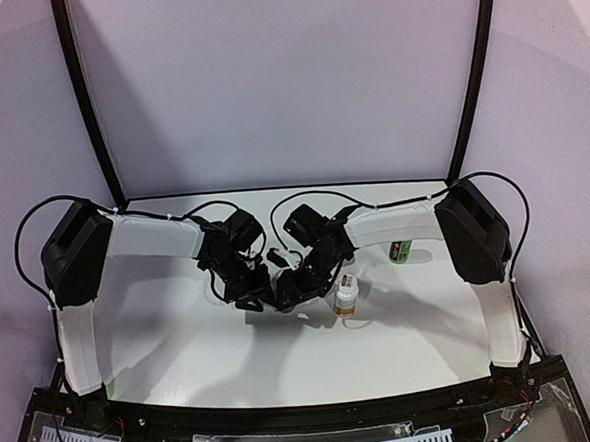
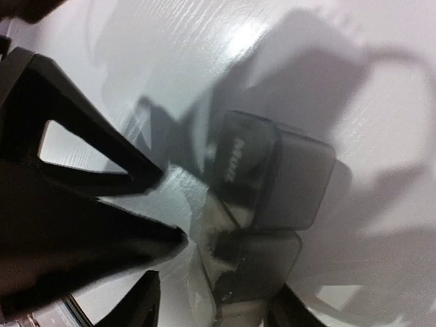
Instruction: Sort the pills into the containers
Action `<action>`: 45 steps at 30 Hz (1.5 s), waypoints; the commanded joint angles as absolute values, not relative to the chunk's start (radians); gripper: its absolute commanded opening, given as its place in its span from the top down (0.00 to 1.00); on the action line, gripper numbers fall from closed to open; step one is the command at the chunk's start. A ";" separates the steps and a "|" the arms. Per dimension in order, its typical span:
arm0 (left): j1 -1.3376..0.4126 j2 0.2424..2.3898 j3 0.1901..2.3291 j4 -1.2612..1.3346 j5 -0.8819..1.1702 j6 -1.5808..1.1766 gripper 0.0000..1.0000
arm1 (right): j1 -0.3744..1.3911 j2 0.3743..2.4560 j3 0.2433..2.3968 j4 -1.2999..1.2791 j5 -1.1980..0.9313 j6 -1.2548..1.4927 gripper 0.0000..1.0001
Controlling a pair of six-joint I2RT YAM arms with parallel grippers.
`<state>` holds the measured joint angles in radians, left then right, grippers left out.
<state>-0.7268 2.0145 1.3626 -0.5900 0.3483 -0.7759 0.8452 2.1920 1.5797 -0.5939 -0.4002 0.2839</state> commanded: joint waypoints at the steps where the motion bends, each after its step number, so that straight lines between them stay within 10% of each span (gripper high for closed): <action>1: -0.721 1.946 1.348 -0.603 0.274 -0.753 0.60 | 0.762 2.254 1.491 -0.776 -0.172 0.292 0.42; 8: -0.705 1.867 1.347 -0.557 0.227 -0.720 0.52 | 0.749 2.156 1.556 -0.784 -0.123 0.241 0.32; 17: -0.652 1.626 1.295 -0.506 -0.028 -0.628 0.03 | 0.746 1.953 1.577 -0.725 -0.101 0.167 0.08; 34: -0.484 1.227 1.090 -0.562 -0.495 -0.686 0.01 | 0.551 1.599 1.349 -0.473 -0.127 0.206 0.01; 45: -0.459 1.174 1.039 -0.691 -0.540 -0.789 0.01 | 0.799 1.882 1.588 -0.699 -0.055 0.111 0.01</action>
<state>-0.4689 1.2244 1.0689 -0.6107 -0.4992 -0.7394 0.7158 1.7693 1.5223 -0.6065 -0.0922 0.1431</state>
